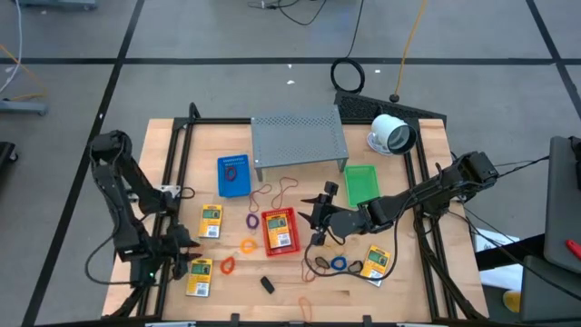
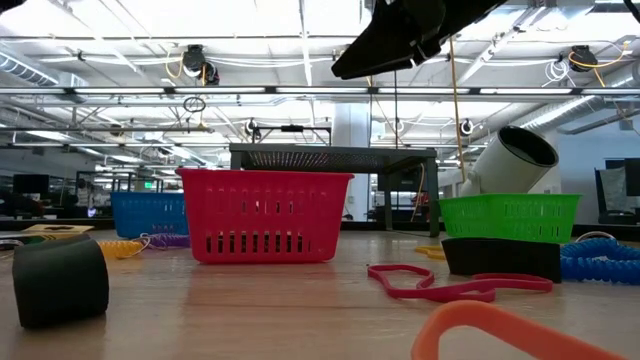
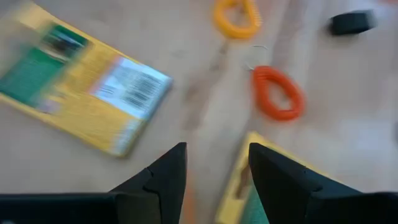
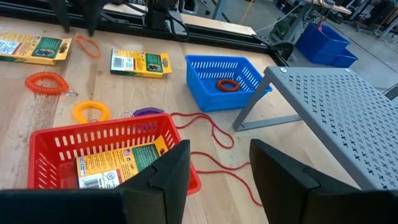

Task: Pick & Place Office Desk Supplies
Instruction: Put the middle orange rubber band into the green bin

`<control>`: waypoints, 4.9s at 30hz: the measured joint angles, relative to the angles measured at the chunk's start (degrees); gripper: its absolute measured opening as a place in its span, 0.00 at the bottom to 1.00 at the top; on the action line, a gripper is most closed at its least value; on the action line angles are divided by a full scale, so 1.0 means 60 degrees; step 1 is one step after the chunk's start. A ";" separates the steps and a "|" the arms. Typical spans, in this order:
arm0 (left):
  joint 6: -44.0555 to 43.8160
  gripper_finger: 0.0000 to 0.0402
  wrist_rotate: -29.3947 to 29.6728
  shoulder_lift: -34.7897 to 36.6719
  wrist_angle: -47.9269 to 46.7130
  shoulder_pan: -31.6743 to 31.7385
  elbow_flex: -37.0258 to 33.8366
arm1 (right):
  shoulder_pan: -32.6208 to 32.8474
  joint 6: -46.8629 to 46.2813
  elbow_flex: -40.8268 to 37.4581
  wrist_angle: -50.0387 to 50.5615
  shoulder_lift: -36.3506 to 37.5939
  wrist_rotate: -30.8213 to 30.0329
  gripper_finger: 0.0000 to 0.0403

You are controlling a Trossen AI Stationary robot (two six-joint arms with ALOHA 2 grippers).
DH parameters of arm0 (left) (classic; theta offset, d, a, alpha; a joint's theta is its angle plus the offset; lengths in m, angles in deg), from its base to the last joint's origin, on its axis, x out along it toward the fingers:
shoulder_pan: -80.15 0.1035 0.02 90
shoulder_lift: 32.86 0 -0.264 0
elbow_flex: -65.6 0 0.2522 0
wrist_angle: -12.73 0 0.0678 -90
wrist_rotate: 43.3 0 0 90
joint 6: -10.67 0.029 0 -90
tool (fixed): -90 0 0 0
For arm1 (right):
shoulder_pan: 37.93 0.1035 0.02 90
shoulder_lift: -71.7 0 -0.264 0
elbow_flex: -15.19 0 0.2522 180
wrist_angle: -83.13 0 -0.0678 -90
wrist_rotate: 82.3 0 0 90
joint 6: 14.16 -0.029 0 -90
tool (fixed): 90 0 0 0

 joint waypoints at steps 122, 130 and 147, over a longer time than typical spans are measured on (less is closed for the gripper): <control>1.7197 0.00 -0.6596 -0.0250 1.0640 1.1378 0.2070 | -0.1220 0.0706 -0.1140 -0.5830 -0.0248 0.3317 0.39; 1.7190 0.00 -0.6654 -0.0250 1.0622 1.1385 0.2070 | -0.1249 0.0669 -0.1140 -0.5897 -0.0248 0.3514 0.39; 1.7186 0.00 -0.6655 -0.0250 1.0607 1.1385 0.2070 | -0.1249 0.0665 -0.1140 -0.5890 -0.0248 0.3514 0.32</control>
